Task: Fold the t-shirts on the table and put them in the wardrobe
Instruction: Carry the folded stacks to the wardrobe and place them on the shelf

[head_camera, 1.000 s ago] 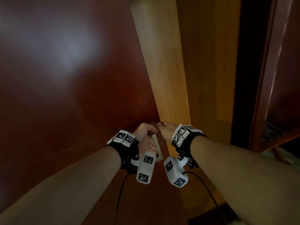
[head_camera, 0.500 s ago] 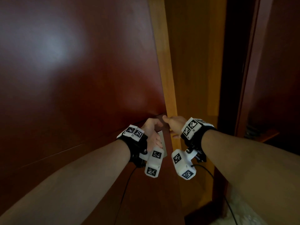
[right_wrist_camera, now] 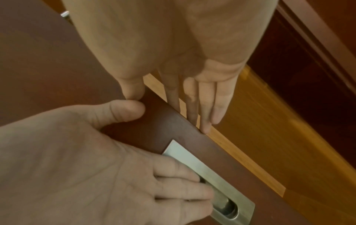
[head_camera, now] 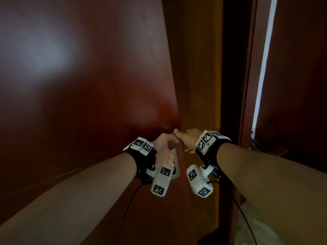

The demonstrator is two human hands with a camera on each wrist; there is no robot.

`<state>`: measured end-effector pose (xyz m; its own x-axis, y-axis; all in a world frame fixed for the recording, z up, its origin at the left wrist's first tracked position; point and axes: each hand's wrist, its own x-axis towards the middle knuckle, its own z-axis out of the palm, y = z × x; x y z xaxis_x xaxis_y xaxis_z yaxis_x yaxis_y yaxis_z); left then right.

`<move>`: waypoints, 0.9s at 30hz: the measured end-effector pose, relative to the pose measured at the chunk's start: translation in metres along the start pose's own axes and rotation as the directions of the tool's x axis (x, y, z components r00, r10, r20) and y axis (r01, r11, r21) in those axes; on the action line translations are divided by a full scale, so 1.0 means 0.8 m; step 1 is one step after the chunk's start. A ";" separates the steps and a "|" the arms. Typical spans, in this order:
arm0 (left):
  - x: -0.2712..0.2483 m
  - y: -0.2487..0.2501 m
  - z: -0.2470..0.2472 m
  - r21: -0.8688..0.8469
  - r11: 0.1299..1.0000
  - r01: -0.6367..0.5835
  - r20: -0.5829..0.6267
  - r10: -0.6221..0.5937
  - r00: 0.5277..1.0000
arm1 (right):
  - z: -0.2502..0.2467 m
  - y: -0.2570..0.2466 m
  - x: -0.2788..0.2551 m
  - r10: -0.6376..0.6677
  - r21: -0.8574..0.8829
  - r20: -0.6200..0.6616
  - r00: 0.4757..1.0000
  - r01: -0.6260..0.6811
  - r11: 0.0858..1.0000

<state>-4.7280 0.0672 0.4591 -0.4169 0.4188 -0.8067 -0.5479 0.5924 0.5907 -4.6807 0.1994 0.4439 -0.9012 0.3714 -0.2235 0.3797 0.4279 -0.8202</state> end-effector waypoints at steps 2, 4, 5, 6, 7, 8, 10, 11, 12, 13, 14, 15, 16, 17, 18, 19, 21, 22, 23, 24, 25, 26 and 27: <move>0.006 0.009 0.004 0.025 0.999 0.034 0.001 -0.034 0.999 | -0.008 0.004 0.004 0.004 0.017 -0.011 1.000 -0.004 1.000; 0.012 0.017 0.008 0.027 0.997 0.071 0.002 -0.071 0.997 | -0.014 0.006 0.007 0.012 0.022 -0.016 1.000 -0.011 1.000; 0.014 0.020 0.010 0.030 0.996 0.081 0.002 -0.081 0.997 | -0.016 0.008 0.010 0.017 0.026 -0.021 1.000 -0.016 1.000; 0.014 0.022 0.012 0.030 0.997 0.075 0.005 -0.076 0.997 | -0.018 0.009 0.011 0.023 0.036 -0.026 0.999 -0.022 0.999; 0.014 0.024 0.014 0.037 0.998 0.050 -0.010 -0.050 0.999 | -0.021 0.011 0.013 0.026 0.052 -0.031 0.999 -0.025 0.998; 0.016 0.027 0.015 0.044 0.999 0.022 -0.016 -0.021 1.000 | -0.022 0.013 0.014 0.028 0.074 -0.036 0.999 -0.026 0.997; 0.016 0.030 0.020 0.079 0.997 -0.023 -0.061 0.027 0.998 | -0.027 0.014 0.013 0.034 0.128 -0.047 0.998 -0.027 0.991; 0.011 0.031 0.025 0.096 0.994 -0.060 -0.082 0.068 0.994 | -0.029 0.014 0.014 0.029 0.143 -0.050 0.998 -0.021 0.989; 0.003 0.033 0.032 0.100 0.990 -0.099 -0.109 0.110 0.988 | -0.031 0.014 0.015 0.022 0.146 -0.052 0.998 -0.014 0.989; 0.000 0.035 0.037 0.099 0.985 -0.140 -0.118 0.151 0.981 | -0.033 0.015 0.018 0.015 0.142 -0.054 0.998 -0.007 0.990; -0.002 0.036 0.043 0.073 0.982 -0.173 -0.133 0.181 0.974 | -0.036 0.015 0.019 0.018 0.137 -0.058 0.998 -0.010 0.991; -0.003 0.040 0.049 0.016 0.982 -0.189 -0.130 0.190 0.973 | -0.037 0.016 0.021 0.021 0.132 -0.063 0.998 -0.013 0.991; -0.006 0.040 0.054 0.005 0.968 -0.252 -0.130 0.250 0.959 | -0.038 0.019 0.024 0.025 0.122 -0.064 0.998 -0.017 0.992; -0.005 0.041 0.055 0.011 0.957 -0.288 -0.138 0.287 0.948 | -0.038 0.023 0.027 0.022 0.110 -0.065 0.998 -0.015 0.994; 0.000 0.041 0.055 -0.001 0.958 -0.287 -0.152 0.283 0.947 | -0.039 0.027 0.030 0.018 0.103 -0.068 0.998 -0.011 0.995; 0.006 0.040 0.055 0.007 0.960 -0.280 -0.176 0.276 0.945 | -0.040 0.031 0.033 0.013 0.100 -0.073 0.997 -0.005 0.995; -0.003 0.036 0.064 -0.019 0.979 -0.204 -0.128 0.200 0.971 | -0.043 0.035 0.030 0.012 0.111 -0.089 0.996 -0.002 0.994; -0.002 0.038 0.066 -0.046 0.984 -0.170 -0.099 0.165 0.981 | -0.046 0.035 0.028 0.010 0.129 -0.095 0.995 0.003 0.992; 0.001 0.039 0.067 -0.061 0.985 -0.161 -0.079 0.156 0.985 | -0.049 0.035 0.026 0.007 0.157 -0.095 0.995 0.008 0.988; 0.001 0.040 0.071 -0.075 0.984 -0.162 -0.071 0.156 0.985 | -0.053 0.034 0.023 0.003 0.190 -0.091 0.996 0.014 0.982; 0.002 0.042 0.075 -0.096 0.981 -0.167 -0.059 0.162 0.985 | -0.056 0.033 0.020 0.000 0.220 -0.086 0.996 0.019 0.975; 0.006 0.045 0.078 -0.123 0.976 -0.178 -0.058 0.172 0.983 | -0.060 0.034 0.017 0.000 0.245 -0.077 0.997 0.019 0.969; 0.011 0.048 0.083 -0.136 0.971 -0.199 -0.068 0.191 0.979 | -0.063 0.033 0.015 -0.003 0.267 -0.069 0.998 0.021 0.964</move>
<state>-4.7049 0.1391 0.4736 -0.5621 0.4768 -0.6758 -0.5472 0.3982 0.7362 -4.6709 0.2568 0.4458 -0.8857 0.4259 -0.1848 0.2914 0.2001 -0.9354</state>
